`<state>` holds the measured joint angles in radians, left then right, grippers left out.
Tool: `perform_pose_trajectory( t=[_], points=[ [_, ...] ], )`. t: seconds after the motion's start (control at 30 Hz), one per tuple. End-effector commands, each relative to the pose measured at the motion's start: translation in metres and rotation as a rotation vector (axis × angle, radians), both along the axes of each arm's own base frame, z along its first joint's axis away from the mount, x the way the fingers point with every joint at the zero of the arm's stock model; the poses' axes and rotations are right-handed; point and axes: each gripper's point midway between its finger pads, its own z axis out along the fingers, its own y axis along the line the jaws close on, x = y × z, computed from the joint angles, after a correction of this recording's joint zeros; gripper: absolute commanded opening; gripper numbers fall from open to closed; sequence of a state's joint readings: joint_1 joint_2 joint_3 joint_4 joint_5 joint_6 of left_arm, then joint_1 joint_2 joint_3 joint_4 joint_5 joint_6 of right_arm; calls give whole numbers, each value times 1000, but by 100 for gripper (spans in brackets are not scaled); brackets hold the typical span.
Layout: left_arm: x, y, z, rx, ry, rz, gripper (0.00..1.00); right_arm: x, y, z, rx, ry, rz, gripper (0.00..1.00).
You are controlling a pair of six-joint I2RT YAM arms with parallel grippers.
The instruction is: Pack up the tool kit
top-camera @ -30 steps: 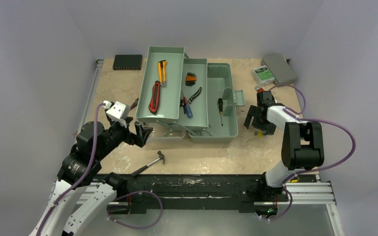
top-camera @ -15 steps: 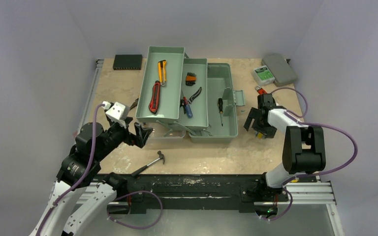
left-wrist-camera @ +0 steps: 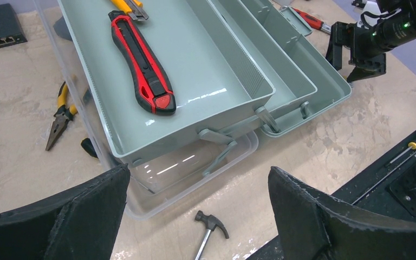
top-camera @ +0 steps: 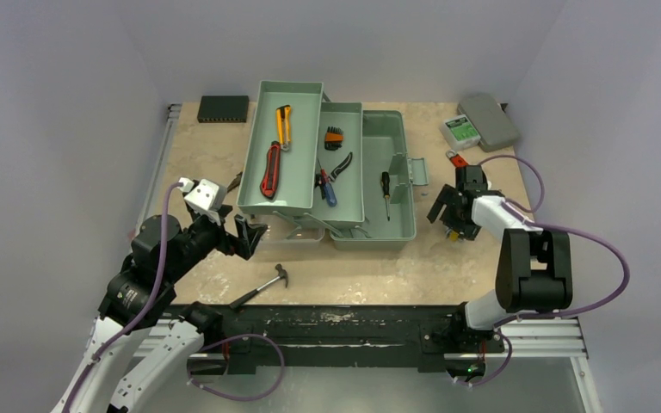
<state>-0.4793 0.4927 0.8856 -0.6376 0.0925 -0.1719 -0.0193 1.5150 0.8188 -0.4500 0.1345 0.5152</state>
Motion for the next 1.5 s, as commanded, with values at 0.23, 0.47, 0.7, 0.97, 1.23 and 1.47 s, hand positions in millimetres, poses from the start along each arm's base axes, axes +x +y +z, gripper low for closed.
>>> perform_pose_trajectory(
  t=[0.23,0.47,0.7,0.97,1.23,1.47],
  points=[
    [3,-1,8,-3,-32,-1,95,33,59,23,259,-149,67,82],
    [3,0,8,0,-30,0,95,32,39,46,145,-160,68,86],
    [2,0,8,-3,-30,-1,95,17,3,56,-58,-104,31,99],
    [2,0,8,-3,-31,-1,95,6,-12,36,-142,-16,47,99],
    [3,-1,8,-2,-28,-1,95,20,11,24,-59,-53,220,99],
    [3,-1,8,-1,-28,0,95,22,16,13,-50,-52,289,98]
  ],
)
